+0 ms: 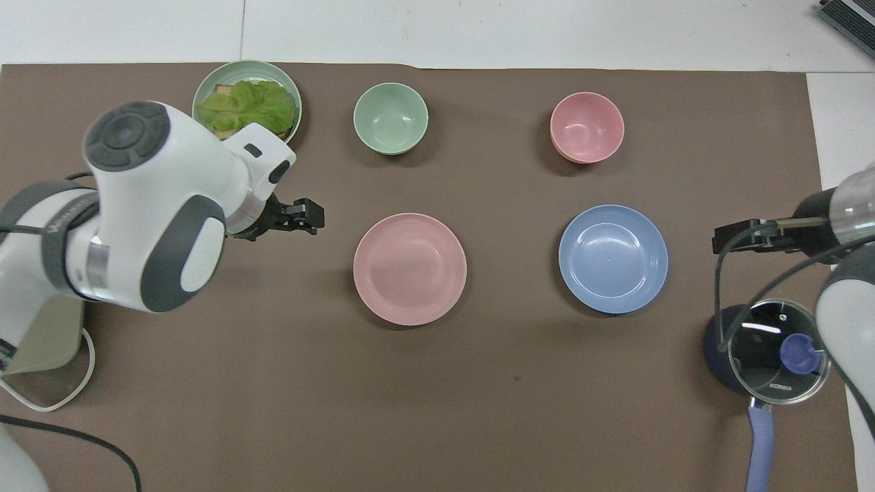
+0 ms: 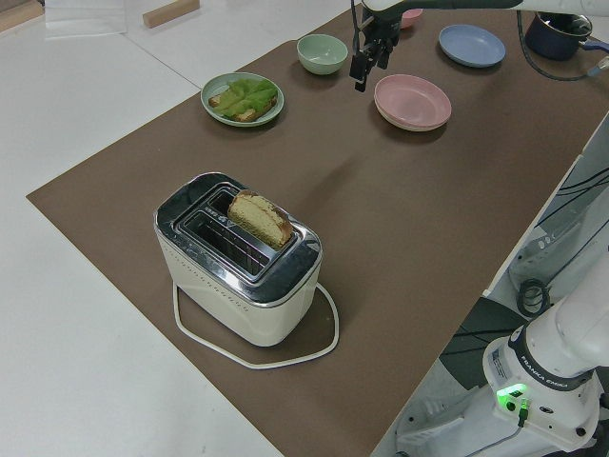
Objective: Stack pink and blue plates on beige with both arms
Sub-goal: 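Withdraw the left gripper while the right gripper grasps the blue plate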
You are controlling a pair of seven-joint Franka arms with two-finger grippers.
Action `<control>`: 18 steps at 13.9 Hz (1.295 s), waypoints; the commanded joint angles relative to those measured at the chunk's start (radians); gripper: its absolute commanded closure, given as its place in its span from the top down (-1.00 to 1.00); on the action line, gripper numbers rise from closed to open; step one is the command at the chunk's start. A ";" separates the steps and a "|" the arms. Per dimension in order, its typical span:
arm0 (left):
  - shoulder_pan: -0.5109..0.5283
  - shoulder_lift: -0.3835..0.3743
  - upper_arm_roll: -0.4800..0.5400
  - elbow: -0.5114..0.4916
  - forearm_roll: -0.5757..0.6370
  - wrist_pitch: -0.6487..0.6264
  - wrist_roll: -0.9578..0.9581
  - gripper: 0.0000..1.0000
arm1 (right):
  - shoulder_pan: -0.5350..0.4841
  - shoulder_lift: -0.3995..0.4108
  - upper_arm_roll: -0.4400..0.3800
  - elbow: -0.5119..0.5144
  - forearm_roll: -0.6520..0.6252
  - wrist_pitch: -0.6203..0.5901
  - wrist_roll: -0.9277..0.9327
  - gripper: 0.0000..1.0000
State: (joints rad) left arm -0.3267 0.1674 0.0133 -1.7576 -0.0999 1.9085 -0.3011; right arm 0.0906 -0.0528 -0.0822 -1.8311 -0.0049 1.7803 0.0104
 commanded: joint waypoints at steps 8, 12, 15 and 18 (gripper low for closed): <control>0.201 -0.175 0.007 0.056 0.072 -0.244 0.260 1.00 | -0.035 0.203 -0.001 -0.252 0.020 0.436 -0.092 1.00; 0.264 -0.239 0.005 0.070 0.083 -0.287 0.301 1.00 | -0.051 0.255 -0.001 -0.286 0.028 0.510 -0.096 1.00; 0.265 -0.247 0.005 0.072 0.083 -0.295 0.300 1.00 | -0.071 0.274 0.001 -0.292 0.057 0.533 -0.109 1.00; 0.265 -0.249 0.005 0.072 0.083 -0.289 0.298 1.00 | -0.071 0.275 0.001 -0.293 0.097 0.531 -0.113 0.36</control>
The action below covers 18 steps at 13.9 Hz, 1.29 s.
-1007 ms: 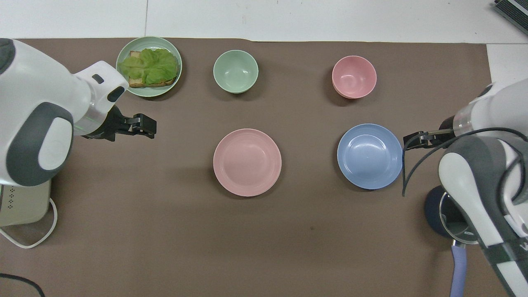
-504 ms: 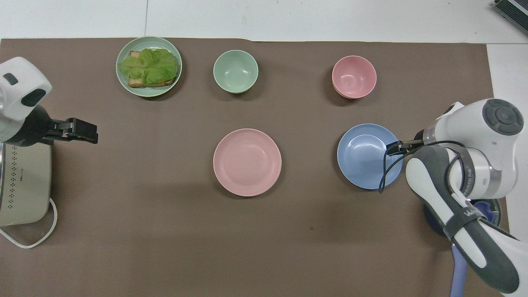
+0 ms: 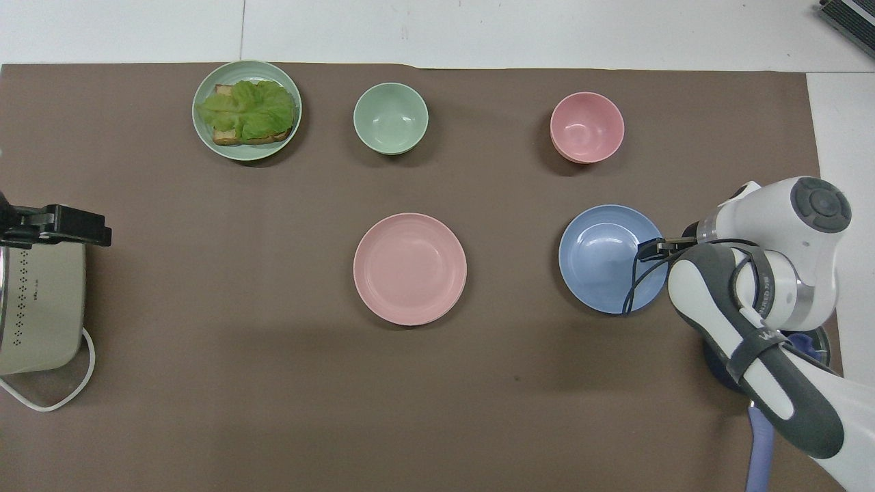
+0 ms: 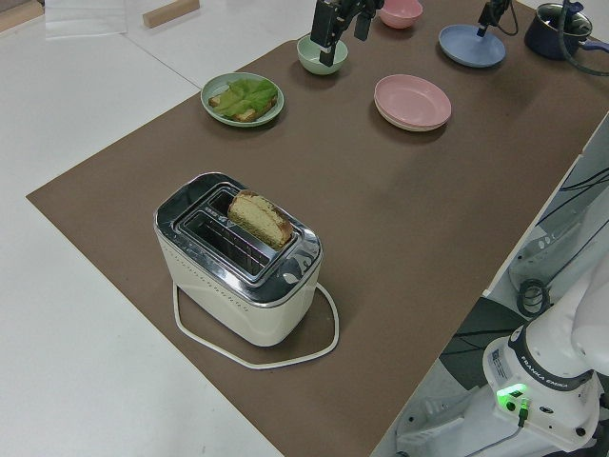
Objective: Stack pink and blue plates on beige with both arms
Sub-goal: 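Slide the blue plate with the right gripper onto the pink plate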
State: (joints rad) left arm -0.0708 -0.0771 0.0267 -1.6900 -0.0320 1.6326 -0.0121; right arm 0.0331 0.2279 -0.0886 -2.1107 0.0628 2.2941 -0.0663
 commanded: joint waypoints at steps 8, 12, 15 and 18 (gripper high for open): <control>0.009 -0.004 -0.008 0.004 0.014 -0.014 0.009 1.00 | -0.012 0.008 0.007 0.003 0.031 0.007 -0.062 -1.00; 0.008 -0.004 -0.008 0.004 0.014 -0.014 0.008 1.00 | -0.004 -0.005 0.006 0.110 0.029 -0.131 -0.130 -1.00; 0.008 -0.004 -0.008 0.004 0.014 -0.014 0.007 1.00 | -0.006 -0.067 0.007 0.185 0.029 -0.252 -0.168 -1.00; 0.008 -0.004 -0.008 0.004 0.014 -0.014 0.009 1.00 | 0.002 -0.114 0.027 0.234 0.032 -0.343 -0.167 -1.00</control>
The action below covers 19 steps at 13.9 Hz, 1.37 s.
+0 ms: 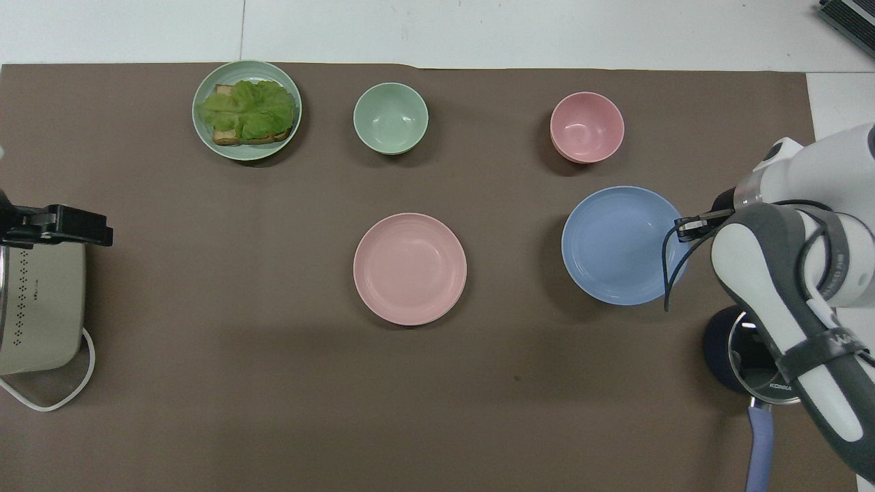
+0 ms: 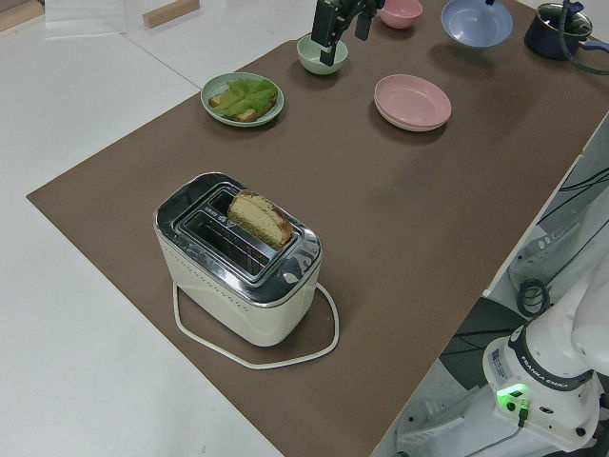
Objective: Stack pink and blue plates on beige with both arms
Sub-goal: 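Slide the blue plate with the right gripper onto the pink plate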
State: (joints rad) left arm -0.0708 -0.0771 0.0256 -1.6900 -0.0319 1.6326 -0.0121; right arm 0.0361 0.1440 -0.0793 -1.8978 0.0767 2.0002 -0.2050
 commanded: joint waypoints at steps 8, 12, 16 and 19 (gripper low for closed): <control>0.009 -0.003 -0.007 0.004 0.014 -0.014 0.008 1.00 | 0.011 -0.028 0.265 0.051 0.031 -0.003 0.272 -1.00; 0.008 -0.003 -0.007 0.004 0.014 -0.014 0.008 1.00 | 0.180 0.035 0.271 0.059 0.031 0.116 0.507 -1.00; 0.008 -0.004 -0.007 0.004 0.014 -0.014 0.009 1.00 | 0.271 0.106 0.271 0.075 0.032 0.209 0.610 -1.00; 0.008 -0.004 -0.007 0.004 0.014 -0.014 0.009 1.00 | 0.285 0.150 0.271 0.065 0.031 0.236 0.627 -1.00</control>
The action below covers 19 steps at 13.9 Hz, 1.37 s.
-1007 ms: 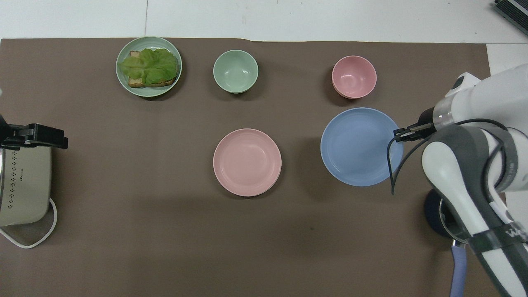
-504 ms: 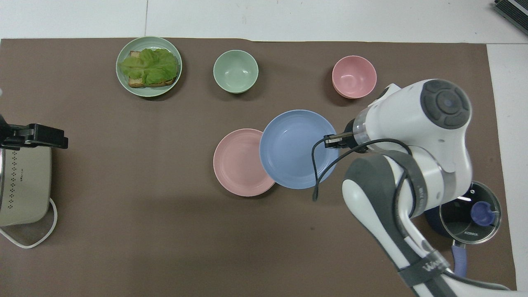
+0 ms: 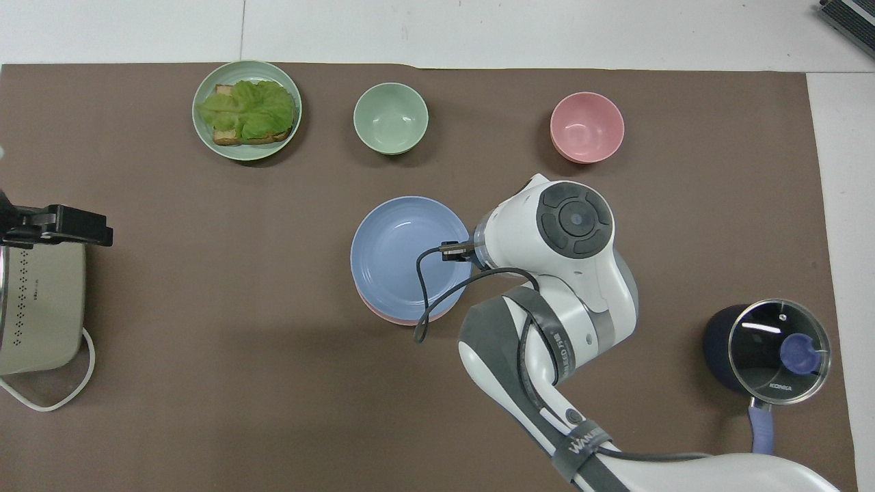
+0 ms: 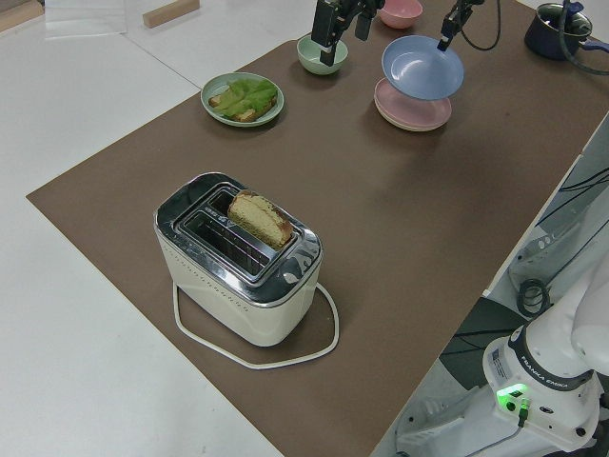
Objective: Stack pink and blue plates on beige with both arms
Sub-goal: 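Slide the blue plate with the right gripper onto the pink plate, then release the blue plate and withdraw the right gripper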
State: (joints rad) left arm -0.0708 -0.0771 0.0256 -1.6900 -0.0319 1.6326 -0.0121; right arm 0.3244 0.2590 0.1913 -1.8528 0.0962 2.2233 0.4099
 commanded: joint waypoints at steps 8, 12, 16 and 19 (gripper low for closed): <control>0.008 -0.003 -0.007 0.004 0.014 -0.014 0.008 1.00 | -0.014 0.080 0.000 0.001 0.011 0.042 -0.014 -1.00; 0.008 -0.004 -0.007 0.004 0.014 -0.014 0.009 1.00 | -0.013 0.083 0.000 -0.003 0.014 0.067 -0.010 -1.00; 0.008 -0.004 -0.007 0.004 0.014 -0.014 0.008 1.00 | -0.007 0.108 0.002 -0.005 0.014 0.098 -0.003 -1.00; 0.009 -0.004 -0.007 0.004 0.014 -0.014 0.008 1.00 | -0.010 0.109 0.002 -0.005 0.014 0.098 -0.011 -1.00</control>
State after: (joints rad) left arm -0.0708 -0.0771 0.0256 -1.6900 -0.0319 1.6326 -0.0121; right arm 0.3213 0.3595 0.1865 -1.8576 0.0962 2.2972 0.4094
